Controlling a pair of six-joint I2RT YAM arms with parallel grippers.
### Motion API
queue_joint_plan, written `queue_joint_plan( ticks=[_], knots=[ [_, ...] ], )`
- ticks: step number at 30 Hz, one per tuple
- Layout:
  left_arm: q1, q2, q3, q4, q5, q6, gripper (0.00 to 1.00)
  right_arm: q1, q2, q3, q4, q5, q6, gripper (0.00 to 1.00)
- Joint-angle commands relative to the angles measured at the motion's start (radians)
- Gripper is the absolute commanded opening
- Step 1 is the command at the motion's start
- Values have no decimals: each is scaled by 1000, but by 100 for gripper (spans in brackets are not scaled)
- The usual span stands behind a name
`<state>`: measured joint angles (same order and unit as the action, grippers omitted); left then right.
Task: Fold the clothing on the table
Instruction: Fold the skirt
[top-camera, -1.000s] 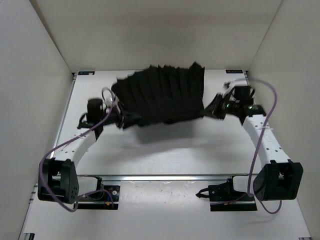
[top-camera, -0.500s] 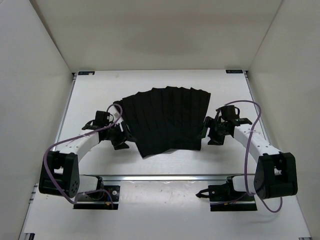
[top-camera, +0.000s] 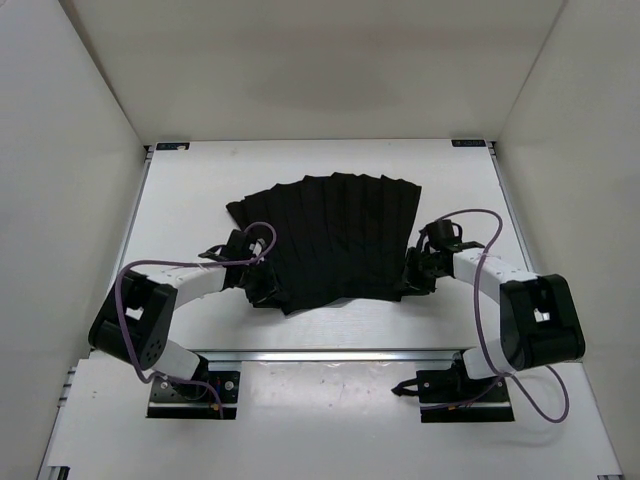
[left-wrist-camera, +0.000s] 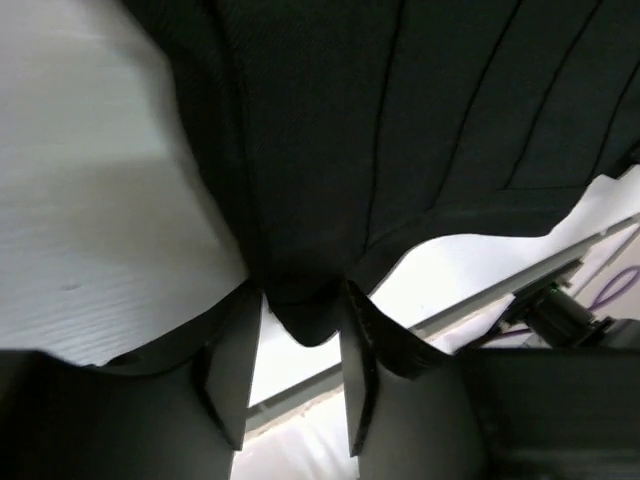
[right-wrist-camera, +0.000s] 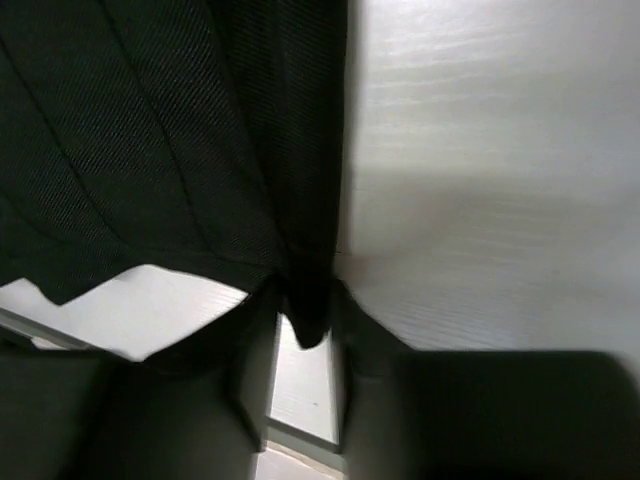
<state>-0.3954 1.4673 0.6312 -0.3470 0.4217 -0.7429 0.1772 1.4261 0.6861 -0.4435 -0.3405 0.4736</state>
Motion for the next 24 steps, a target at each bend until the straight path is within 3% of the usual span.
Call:
queue_joint_plan(
  ticks=[1, 2, 3, 4, 11, 14, 18, 24],
  knots=[
    [-29, 4, 15, 72, -41, -58, 44, 37, 34, -7, 49, -9, 17, 19],
    [-31, 1, 18, 103, -40, -73, 33, 47, 39, -8, 46, -14, 14, 5],
    [-37, -4, 7, 120, -32, -81, 13, 53, 33, 0, 32, -15, 17, 1],
    [-33, -10, 7, 120, -32, -84, 2, 67, 30, 3, 25, -9, 16, 0],
    [137, -110, 32, -50, -5, 51, 0, 15, -99, 119, -176, 1, -62, 0],
    [202, -183, -42, -89, 11, 100, 0, -1, -133, 43, -245, 2, -98, 0],
    [173, -249, -157, -99, 34, 97, 0, 24, -191, -57, -267, 0, -87, 0],
    [80, -493, -268, -194, 71, 28, 0, 131, -390, -141, -414, -15, 3, 0]
  ],
)
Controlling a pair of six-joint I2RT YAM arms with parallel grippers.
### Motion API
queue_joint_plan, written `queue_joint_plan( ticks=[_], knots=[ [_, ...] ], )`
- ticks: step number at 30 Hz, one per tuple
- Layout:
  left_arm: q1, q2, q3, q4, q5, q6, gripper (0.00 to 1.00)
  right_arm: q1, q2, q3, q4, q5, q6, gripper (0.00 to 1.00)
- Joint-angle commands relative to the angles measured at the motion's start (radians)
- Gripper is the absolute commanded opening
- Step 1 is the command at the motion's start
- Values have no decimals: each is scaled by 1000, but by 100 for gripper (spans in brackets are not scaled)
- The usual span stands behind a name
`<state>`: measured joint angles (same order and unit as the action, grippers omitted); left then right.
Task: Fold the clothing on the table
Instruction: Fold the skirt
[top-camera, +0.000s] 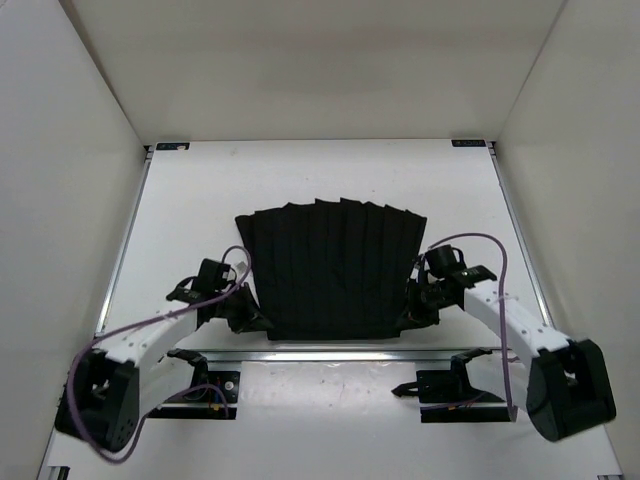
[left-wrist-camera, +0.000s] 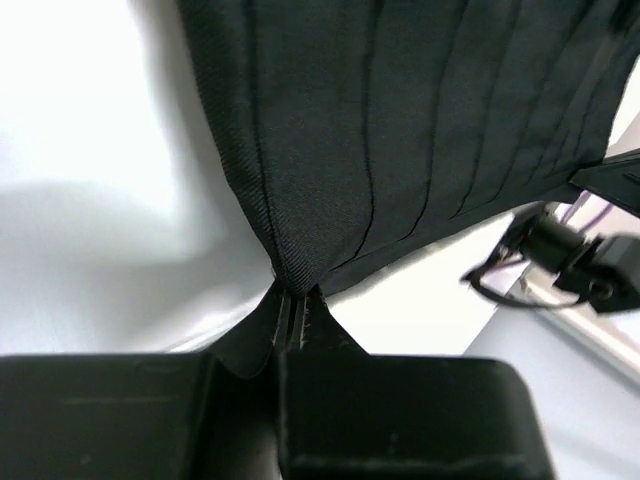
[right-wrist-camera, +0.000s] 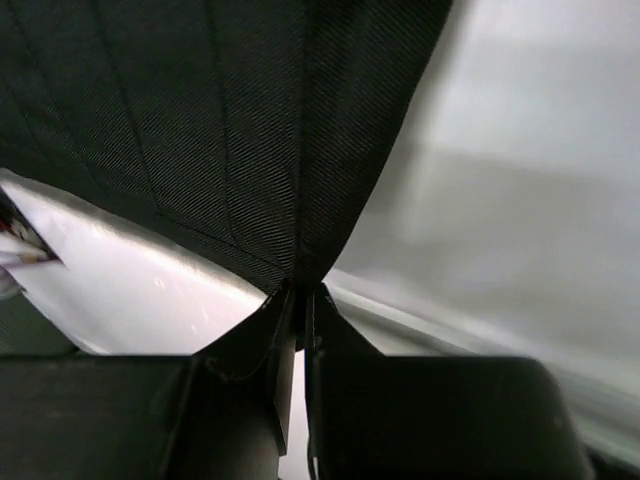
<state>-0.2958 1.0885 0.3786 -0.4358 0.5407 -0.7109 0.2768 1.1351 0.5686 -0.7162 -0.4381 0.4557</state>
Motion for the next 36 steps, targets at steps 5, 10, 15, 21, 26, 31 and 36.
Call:
queue_joint_plan(
  ticks=[5, 10, 15, 21, 26, 31, 36],
  knots=[
    [-49, -326, 89, -302, 19, -67, 0, 56, -287, 72, -351, -37, 75, 0],
    [39, -92, 357, -161, 160, -139, 0, -100, -45, 406, -350, -132, -64, 0],
    [179, 478, 760, 12, 215, -121, 30, -241, 452, 801, -99, -152, -66, 5],
    [283, 674, 807, 238, 272, -257, 36, -266, 701, 1047, -144, 10, -84, 61],
    [296, 578, 607, 383, 318, -298, 40, -275, 540, 785, -14, 85, -66, 69],
    [320, 466, 479, 220, 202, -153, 46, -317, 379, 513, 72, 108, -5, 69],
    [275, 478, 439, 144, 23, -39, 51, -311, 330, 303, 208, 81, 92, 70]
  ],
)
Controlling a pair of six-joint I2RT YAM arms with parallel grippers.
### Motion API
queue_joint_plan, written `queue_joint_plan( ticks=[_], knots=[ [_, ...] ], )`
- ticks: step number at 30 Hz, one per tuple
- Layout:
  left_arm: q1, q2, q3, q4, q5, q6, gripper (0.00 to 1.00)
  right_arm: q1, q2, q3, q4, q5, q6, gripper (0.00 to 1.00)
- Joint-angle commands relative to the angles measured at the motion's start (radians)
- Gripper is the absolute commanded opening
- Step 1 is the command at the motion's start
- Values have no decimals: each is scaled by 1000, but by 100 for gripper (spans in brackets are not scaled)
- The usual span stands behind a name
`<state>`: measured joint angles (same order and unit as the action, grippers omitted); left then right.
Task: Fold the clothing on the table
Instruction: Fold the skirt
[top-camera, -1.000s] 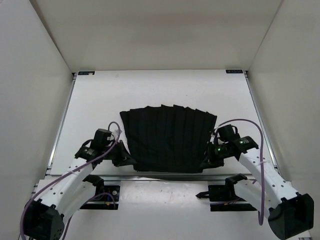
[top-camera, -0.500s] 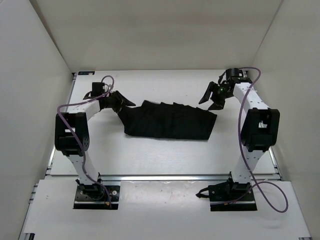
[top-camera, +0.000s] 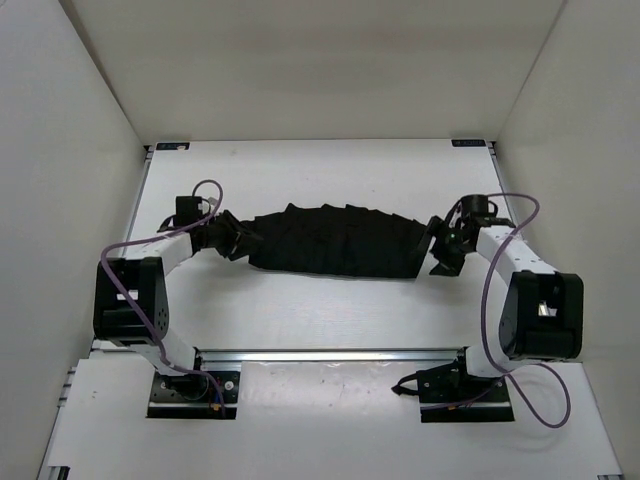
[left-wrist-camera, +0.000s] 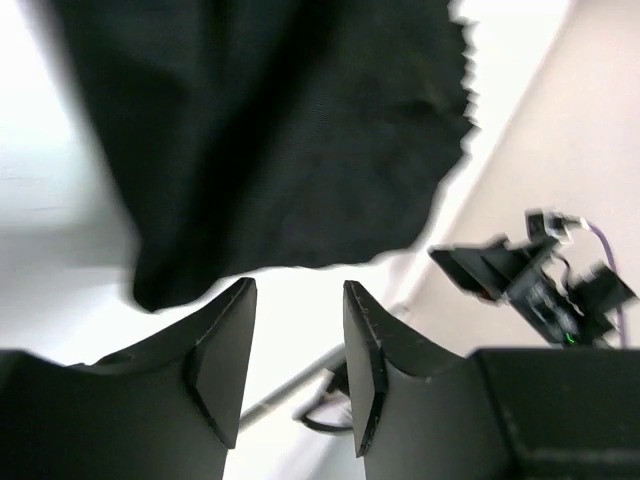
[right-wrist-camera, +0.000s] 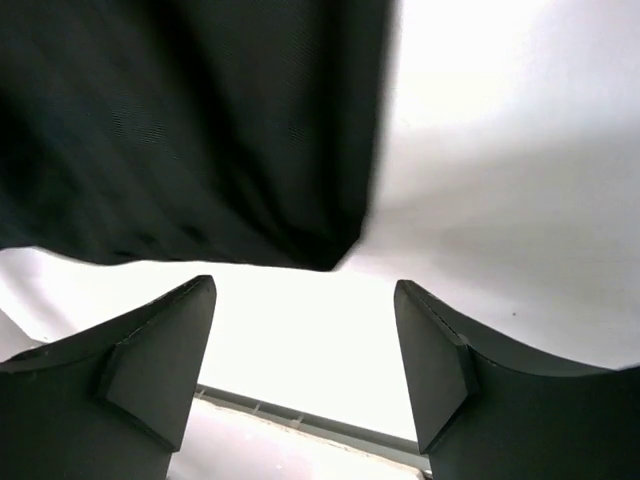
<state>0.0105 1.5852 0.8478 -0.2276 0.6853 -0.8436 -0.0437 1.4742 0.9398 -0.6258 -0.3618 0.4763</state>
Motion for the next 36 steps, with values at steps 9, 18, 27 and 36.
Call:
queue_joint_plan(
  ticks=[9, 18, 27, 36],
  knots=[
    [-113, 131, 23, -41, -231, 89, 53, 28, 116, -125, 273, -3, 168, 67],
    [-228, 148, -4, 30, -205, 41, 0, -111, 156, -32, 137, -1, -17, 0],
    [-380, 226, -13, 160, -181, -75, 0, 85, 112, 319, -141, 308, -134, 0],
    [-371, 220, -10, 185, -156, -111, 0, 612, 243, 465, 4, 319, -10, 0]
  ],
)
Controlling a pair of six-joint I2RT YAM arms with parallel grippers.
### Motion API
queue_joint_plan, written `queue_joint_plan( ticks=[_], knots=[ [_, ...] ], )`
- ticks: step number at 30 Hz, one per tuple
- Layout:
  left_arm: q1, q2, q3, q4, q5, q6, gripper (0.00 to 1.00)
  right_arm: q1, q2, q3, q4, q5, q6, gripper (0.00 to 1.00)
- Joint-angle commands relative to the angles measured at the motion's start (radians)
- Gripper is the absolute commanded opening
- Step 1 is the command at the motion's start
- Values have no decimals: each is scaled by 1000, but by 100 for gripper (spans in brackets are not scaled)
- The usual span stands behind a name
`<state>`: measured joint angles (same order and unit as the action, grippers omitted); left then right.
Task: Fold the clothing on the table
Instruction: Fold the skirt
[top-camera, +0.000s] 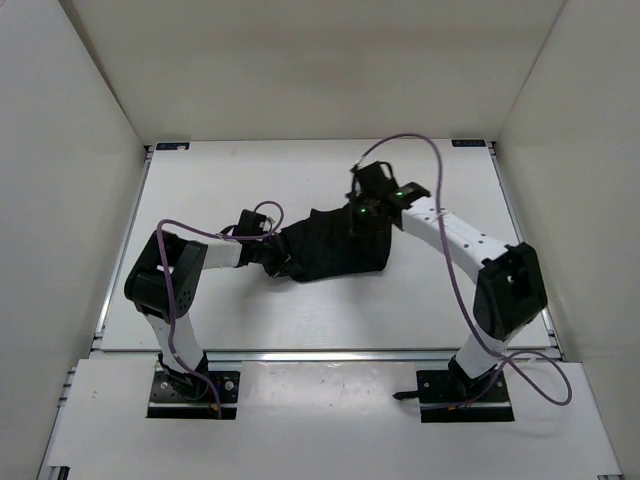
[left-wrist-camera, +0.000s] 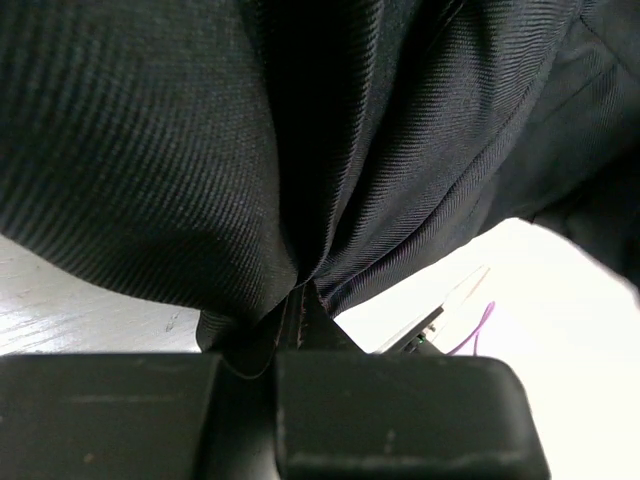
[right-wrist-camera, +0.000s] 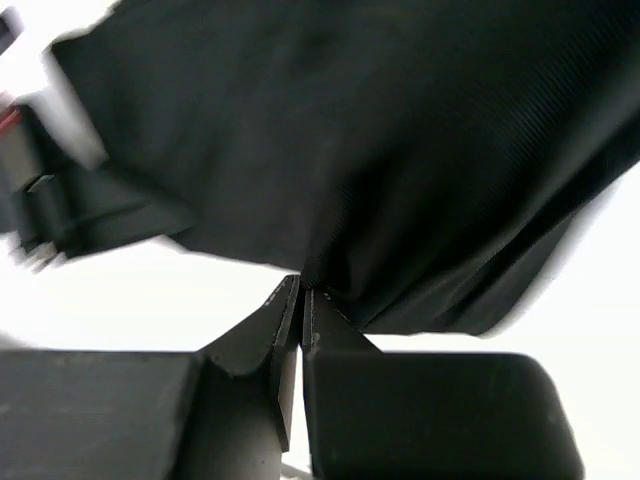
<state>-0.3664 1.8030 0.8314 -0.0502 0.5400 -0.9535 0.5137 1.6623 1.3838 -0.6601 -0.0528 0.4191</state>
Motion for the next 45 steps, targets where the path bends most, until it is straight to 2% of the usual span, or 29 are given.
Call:
queue_joint_plan(
  ticks=[1, 6, 10, 24, 27, 30, 32, 36, 38, 41, 44, 45],
  knots=[
    [15, -7, -5, 4, -5, -2, 0, 69, 97, 40, 66, -7, 43, 0],
    [30, -10, -11, -11, 2, 21, 0, 189, 249, 89, 97, -29, 7, 0],
    [27, 2, 26, -108, -35, 90, 0, 247, 362, 181, 89, -39, -29, 1],
    [35, 4, 17, -145, -15, 119, 1, 290, 416, 244, 146, -200, -39, 0],
    [43, 9, 20, -137, -6, 114, 4, 310, 459, 285, 87, -164, -71, 0],
    [46, 9, 15, -135, 9, 116, 13, 333, 441, 276, 91, -121, -68, 1],
    [55, 12, 5, -120, 34, 102, 19, 324, 422, 258, 103, -123, -66, 11],
    [67, -8, -14, -103, 47, 99, 25, 321, 393, 244, 79, -151, -74, 20],
    [83, -28, -20, -91, 55, 84, 29, 327, 355, 232, 34, -113, -66, 23],
    [93, -48, -18, -94, 66, 79, 31, 359, 294, 209, -19, -36, -69, 25],
    [104, -63, -15, -100, 71, 79, 33, 377, 205, 164, -55, 4, -42, 31],
    [109, -74, -20, -96, 72, 76, 35, 379, 164, 144, -59, -10, -40, 43]
  ],
)
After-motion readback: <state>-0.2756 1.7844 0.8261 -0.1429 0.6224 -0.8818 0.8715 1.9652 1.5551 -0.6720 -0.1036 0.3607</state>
